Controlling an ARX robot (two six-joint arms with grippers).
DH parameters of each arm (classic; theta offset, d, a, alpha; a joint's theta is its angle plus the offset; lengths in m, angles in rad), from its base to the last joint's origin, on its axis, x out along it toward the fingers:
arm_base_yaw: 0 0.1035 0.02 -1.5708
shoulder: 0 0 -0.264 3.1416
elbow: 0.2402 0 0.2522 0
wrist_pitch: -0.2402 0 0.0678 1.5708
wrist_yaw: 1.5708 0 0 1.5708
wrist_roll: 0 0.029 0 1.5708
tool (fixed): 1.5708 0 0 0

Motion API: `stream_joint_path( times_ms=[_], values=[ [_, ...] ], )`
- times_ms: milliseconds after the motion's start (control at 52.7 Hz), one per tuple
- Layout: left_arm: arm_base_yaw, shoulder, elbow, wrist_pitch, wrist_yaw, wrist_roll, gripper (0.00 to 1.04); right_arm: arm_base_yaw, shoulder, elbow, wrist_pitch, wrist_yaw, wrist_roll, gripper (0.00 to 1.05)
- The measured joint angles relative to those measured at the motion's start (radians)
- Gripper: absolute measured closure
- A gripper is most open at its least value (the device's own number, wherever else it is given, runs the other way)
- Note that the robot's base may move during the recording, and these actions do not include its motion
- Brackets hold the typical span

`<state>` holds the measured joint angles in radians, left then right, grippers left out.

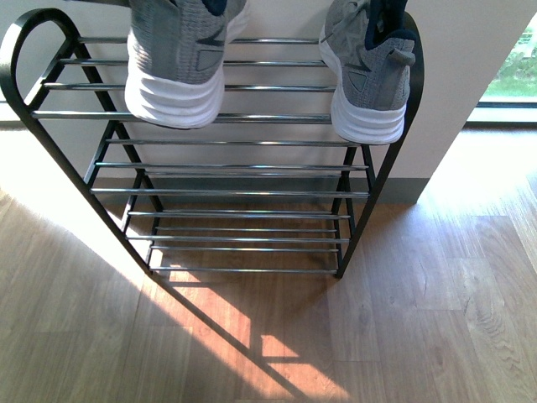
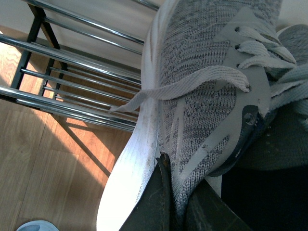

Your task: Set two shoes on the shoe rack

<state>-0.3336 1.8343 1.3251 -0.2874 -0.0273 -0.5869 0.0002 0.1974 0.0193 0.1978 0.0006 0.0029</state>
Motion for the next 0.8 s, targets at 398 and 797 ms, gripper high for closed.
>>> stream_joint_path(
  times_ms=[398, 797],
  values=[
    [-0.082, 0.234, 0.154, 0.055, 0.018, -0.098, 1.03, 0.0, -0.188, 0.0, -0.196, 0.0, 0.0, 1.03],
    [-0.09, 0.392, 0.285, 0.076, 0.002, -0.18, 1.03, 0.0, -0.192, 0.0, -0.196, 0.0, 0.0, 1.03]
  ],
)
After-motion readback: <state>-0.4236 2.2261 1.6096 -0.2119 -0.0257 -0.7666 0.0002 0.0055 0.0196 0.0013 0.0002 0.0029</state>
